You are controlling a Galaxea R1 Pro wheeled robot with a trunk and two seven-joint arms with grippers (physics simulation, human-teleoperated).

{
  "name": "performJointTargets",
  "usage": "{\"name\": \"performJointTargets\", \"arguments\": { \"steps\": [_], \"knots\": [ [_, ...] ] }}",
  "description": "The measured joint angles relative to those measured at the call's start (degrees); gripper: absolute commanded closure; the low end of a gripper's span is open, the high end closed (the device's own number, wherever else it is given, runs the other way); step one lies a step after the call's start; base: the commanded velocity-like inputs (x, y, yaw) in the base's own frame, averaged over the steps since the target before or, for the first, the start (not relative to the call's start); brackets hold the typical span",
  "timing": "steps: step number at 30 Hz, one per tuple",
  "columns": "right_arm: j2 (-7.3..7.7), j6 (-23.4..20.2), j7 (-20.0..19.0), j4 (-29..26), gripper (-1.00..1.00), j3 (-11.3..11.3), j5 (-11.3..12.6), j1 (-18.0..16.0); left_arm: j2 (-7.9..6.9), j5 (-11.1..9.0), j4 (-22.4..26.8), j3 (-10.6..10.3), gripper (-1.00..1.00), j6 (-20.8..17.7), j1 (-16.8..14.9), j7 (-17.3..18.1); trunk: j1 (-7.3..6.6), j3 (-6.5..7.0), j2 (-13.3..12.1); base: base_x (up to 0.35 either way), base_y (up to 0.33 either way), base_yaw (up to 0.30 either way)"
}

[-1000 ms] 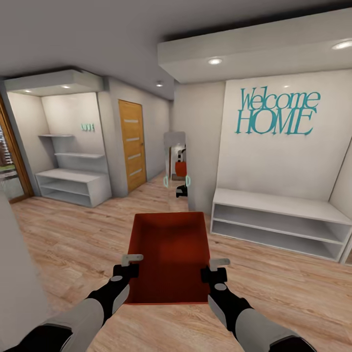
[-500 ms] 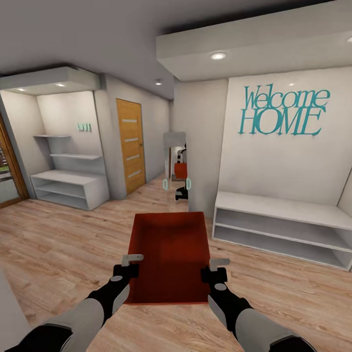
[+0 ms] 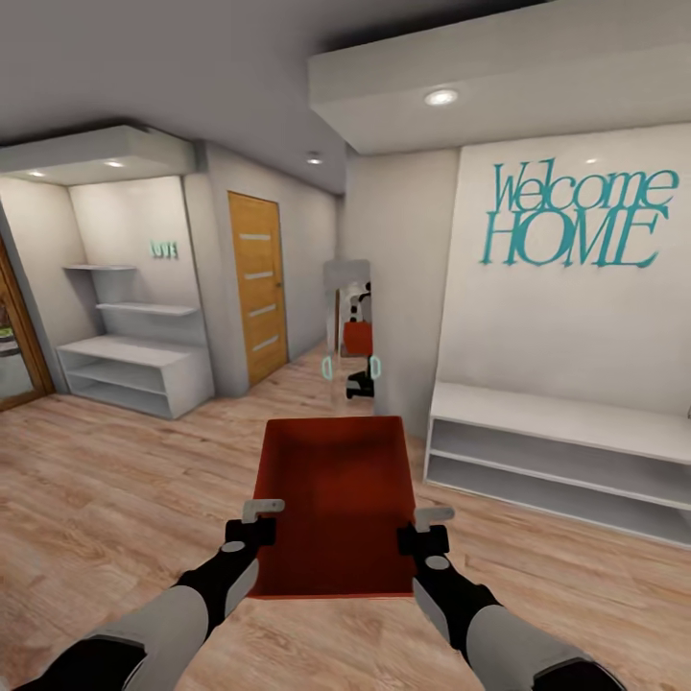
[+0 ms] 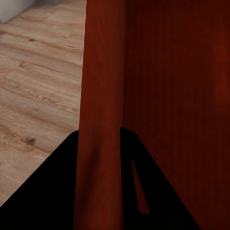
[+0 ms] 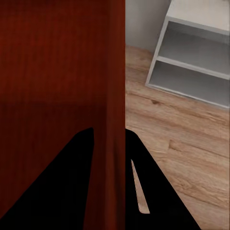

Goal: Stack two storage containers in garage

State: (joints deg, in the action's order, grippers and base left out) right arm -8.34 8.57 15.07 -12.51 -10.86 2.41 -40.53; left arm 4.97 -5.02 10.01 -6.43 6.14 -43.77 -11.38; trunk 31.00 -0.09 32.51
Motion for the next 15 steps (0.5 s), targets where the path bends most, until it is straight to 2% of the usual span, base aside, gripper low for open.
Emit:
{"name": "performJointTargets", "arguments": {
  "steps": [5, 15],
  "knots": [
    [0.84, 0.0, -1.3, 0.0, 1.0, 0.4, 0.0, 0.0, 0.87, 0.4, 0.0, 0.1, 1.0, -0.2, 0.0, -1.2, 0.0, 0.0, 0.0, 0.324, 0.0, 0.252],
    [-1.32, 0.0, 2.0, 0.0, 1.0, -0.5, 0.0, 0.0, -1.34, -0.5, 0.1, 0.0, 1.0, 0.2, 0.0, 1.9, 0.0, 0.0, 0.0, 0.324, 0.0, 0.268]
  ]
}}
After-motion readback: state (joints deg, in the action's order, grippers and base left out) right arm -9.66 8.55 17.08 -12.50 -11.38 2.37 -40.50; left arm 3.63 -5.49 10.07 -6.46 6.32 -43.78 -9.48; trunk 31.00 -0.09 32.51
